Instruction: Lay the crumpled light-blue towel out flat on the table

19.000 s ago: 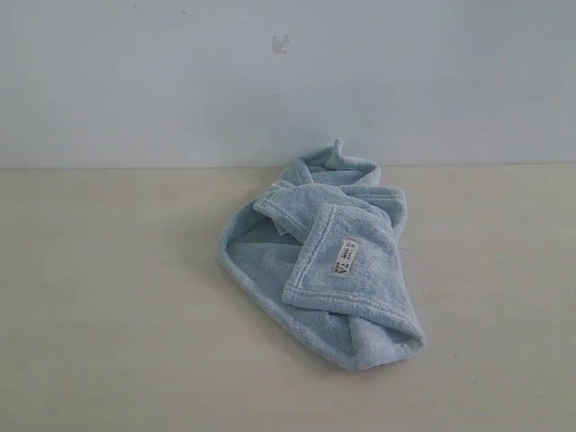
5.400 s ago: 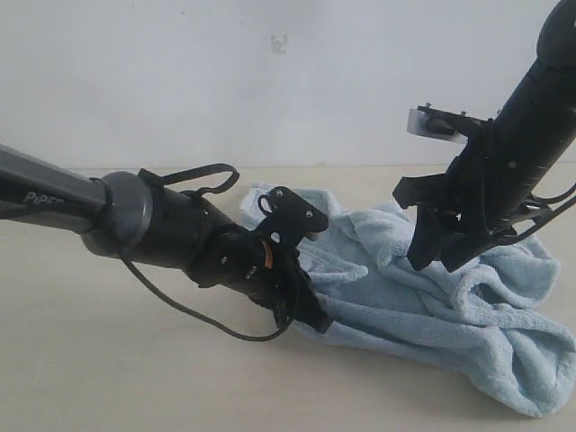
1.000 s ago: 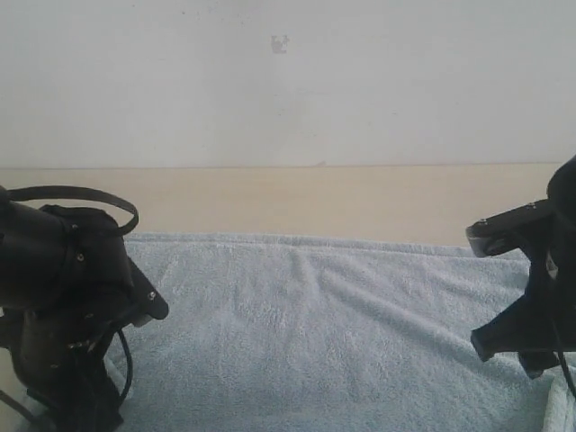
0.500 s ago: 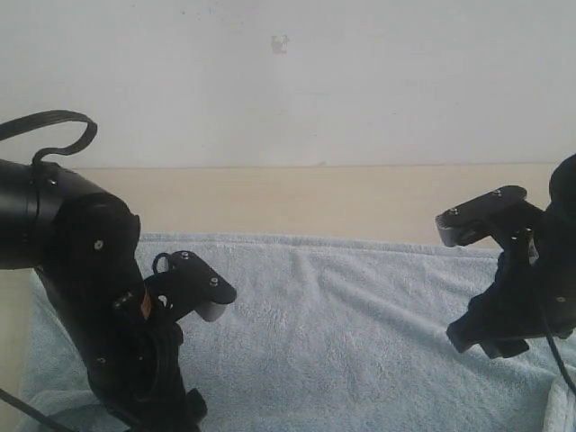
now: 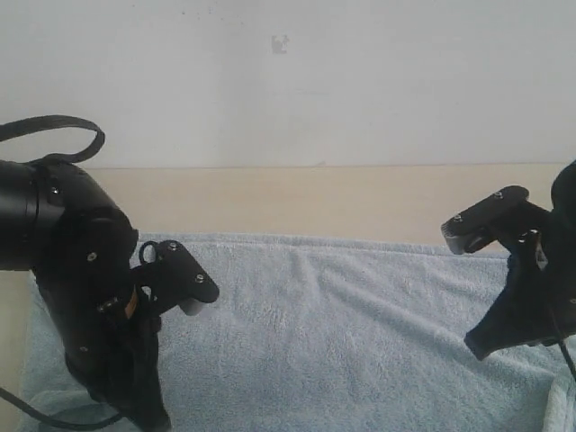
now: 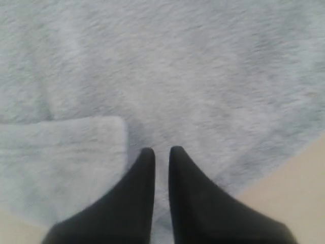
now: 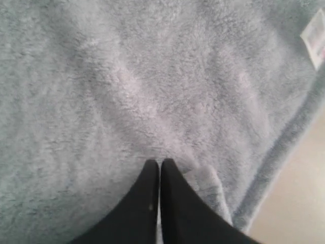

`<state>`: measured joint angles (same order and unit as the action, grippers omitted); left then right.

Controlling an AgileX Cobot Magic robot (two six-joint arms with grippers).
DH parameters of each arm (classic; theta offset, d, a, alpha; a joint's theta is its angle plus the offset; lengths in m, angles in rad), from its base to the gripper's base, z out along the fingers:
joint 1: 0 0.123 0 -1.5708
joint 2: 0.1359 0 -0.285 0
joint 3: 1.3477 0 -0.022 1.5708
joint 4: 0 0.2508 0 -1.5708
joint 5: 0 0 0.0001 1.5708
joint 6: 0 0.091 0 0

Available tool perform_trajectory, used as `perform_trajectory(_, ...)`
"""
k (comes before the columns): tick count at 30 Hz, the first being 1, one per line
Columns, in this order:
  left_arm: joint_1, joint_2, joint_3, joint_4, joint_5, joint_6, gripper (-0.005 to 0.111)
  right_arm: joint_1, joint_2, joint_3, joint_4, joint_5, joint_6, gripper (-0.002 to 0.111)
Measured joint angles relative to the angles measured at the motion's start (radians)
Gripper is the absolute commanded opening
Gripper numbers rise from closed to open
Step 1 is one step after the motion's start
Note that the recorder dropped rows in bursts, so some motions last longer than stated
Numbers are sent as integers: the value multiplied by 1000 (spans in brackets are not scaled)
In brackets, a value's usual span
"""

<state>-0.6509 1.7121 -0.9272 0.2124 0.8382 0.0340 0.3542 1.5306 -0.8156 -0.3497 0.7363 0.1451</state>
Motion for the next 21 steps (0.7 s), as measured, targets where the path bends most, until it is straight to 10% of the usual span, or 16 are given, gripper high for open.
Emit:
perform_trajectory(7,37,0,45,313,105,-287,9,-190,0,114,-87,25,235,1)
perform_trajectory(16,41,0,46,214,56,-262,9,-226,0,137,239,8,-63,45)
perform_trajectory(21,41,0,46,50,-22,-93,9,-226,0,137,254,-33,-84,50)
